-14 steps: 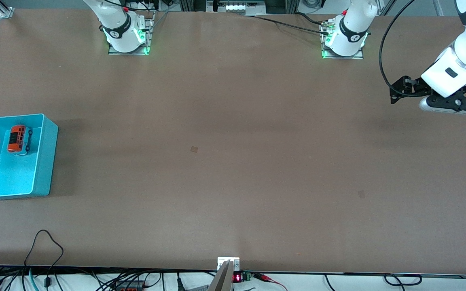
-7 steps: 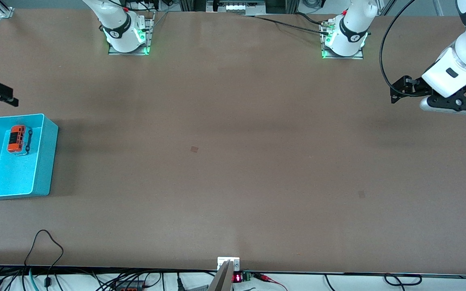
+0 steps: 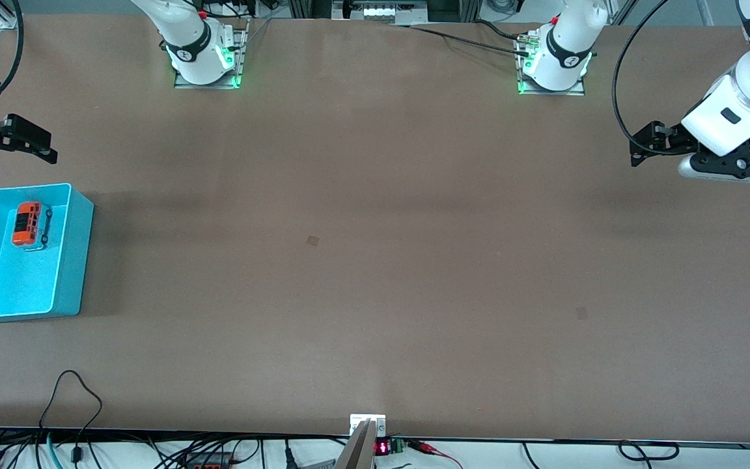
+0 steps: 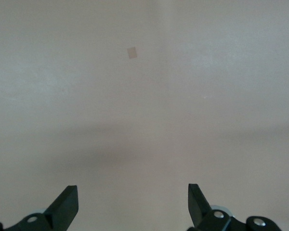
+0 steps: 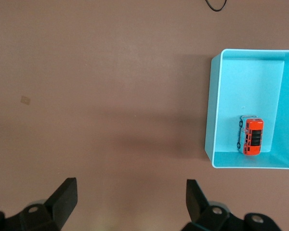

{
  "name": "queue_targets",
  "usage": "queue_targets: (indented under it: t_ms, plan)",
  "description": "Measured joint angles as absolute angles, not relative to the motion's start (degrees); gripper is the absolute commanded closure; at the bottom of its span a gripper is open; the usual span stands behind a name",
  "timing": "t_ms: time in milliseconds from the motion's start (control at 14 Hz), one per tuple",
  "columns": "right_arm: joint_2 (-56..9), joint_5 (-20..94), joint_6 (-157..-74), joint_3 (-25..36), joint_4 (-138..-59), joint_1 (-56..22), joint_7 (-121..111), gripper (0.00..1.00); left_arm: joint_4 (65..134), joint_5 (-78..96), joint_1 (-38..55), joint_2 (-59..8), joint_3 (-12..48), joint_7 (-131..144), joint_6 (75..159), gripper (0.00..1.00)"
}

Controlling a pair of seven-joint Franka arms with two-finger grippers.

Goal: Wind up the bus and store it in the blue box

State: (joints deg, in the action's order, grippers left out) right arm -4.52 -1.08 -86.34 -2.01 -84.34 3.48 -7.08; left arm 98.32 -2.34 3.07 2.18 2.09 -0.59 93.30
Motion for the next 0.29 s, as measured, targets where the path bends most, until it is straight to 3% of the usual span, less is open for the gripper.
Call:
queue_targets:
  t_ms: [286]
  plan:
    - [-5.0,-1.2,-86.3,-1.4,-84.7,4.3,-7.1,0.0,98.1,-2.3,3.1,1.9,2.1,-0.6,93.1,0.0]
